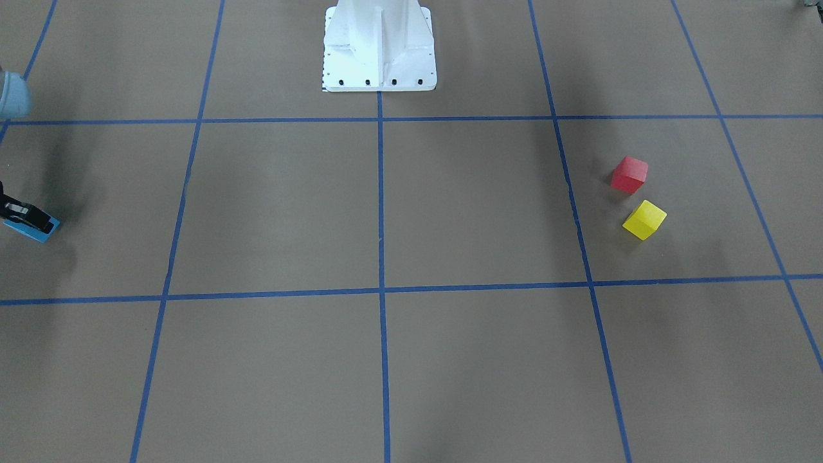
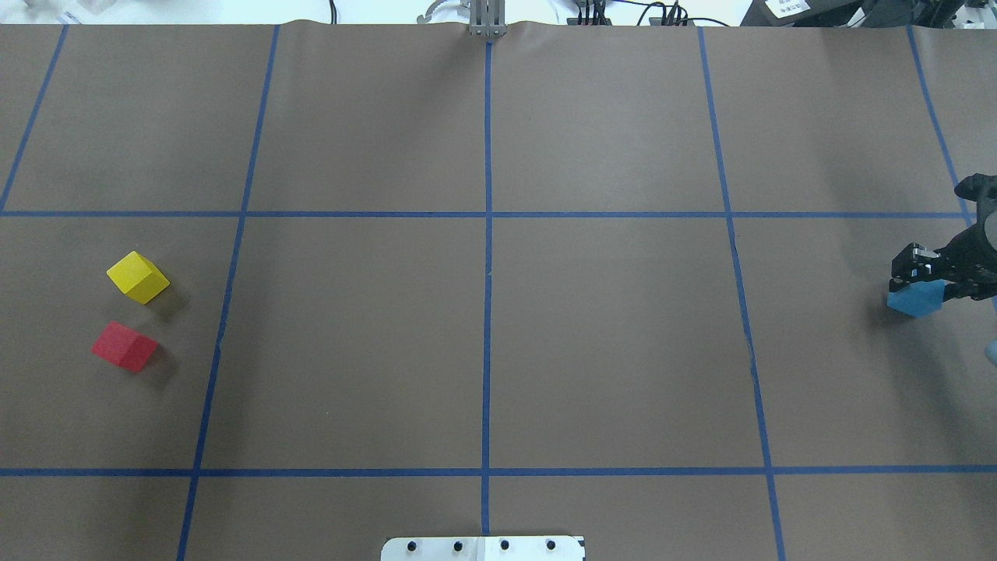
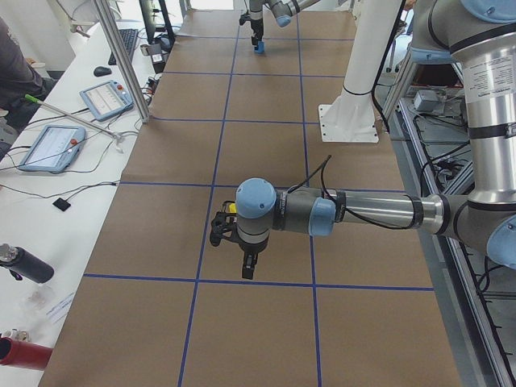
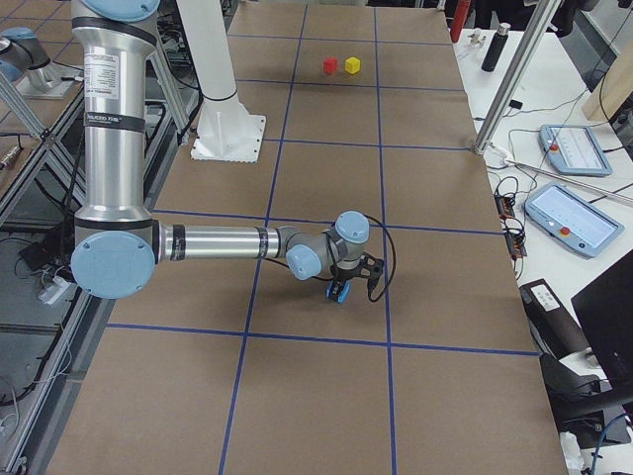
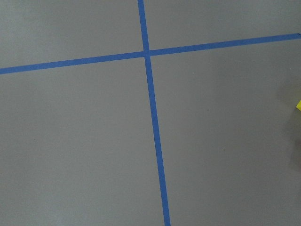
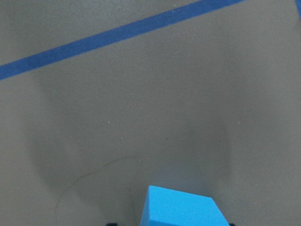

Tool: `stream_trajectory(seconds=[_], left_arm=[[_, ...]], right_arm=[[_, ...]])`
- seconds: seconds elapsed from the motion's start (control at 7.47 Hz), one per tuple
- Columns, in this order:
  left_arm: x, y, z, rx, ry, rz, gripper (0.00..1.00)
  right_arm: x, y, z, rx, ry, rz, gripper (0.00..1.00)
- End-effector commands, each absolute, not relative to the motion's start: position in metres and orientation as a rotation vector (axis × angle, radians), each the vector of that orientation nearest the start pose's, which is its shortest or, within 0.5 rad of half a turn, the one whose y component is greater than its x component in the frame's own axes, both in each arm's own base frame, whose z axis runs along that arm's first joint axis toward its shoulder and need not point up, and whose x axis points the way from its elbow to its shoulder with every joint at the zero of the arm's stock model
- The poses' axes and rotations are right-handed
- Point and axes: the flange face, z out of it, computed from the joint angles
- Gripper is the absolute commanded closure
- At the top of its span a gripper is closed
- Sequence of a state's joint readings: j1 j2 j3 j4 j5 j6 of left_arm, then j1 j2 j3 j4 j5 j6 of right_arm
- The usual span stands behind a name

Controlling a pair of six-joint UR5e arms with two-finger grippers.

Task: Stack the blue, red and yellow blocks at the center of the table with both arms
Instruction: 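Lower the right gripper onto the blue cube and close on it, then carry the blue cube with the right gripper to the table center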

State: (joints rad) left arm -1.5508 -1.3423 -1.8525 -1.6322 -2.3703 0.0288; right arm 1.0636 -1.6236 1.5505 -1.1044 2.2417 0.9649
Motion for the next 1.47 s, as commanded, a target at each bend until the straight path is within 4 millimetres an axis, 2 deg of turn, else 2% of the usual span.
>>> stream_trajectory(seconds=[0.0,0.13,0.27,0.4,0.54,0.67,1.07,1.21,1.34], left_arm=[[-0.053,-0.403,0.613,0.11,0.8,0.092,0.0],[-0.054,-0.403,0.613,0.11,0.801,0.09,0.0],[-0.053,-0.402,0.613,0.107,0.818,0.09,0.0],[-0.053,-0.403,0.613,0.107,0.818,0.09,0.0],[-0.053,-0.403,0.614,0.106,0.818,0.089,0.0],[-0.052,-0.403,0.614,0.105,0.818,0.091,0.0],[-0.053,-0.403,0.614,0.106,0.818,0.089,0.0],[-0.053,-0.403,0.615,0.104,0.818,0.089,0.0],[-0.052,-0.403,0.619,0.097,0.818,0.087,0.0]], right_arm=[[-0.181,-0.47,0.62,-0.162,-0.772,0.308,1.0],[-0.2,-0.502,0.549,-0.171,-0.781,0.353,1.0],[-0.238,-0.527,0.46,-0.195,-0.768,0.353,1.0],[-0.271,-0.533,0.39,-0.169,-0.789,0.299,1.0],[-0.319,-0.53,0.34,-0.137,-0.823,0.224,1.0],[-0.373,-0.52,0.301,-0.106,-0.822,0.208,1.0],[-0.552,-0.525,0.174,-0.071,-0.809,0.096,1.0],[-0.582,-0.518,0.175,-0.052,-0.77,0.073,1.0],[-0.588,-0.518,0.181,-0.029,-0.768,0.076,1.0]])
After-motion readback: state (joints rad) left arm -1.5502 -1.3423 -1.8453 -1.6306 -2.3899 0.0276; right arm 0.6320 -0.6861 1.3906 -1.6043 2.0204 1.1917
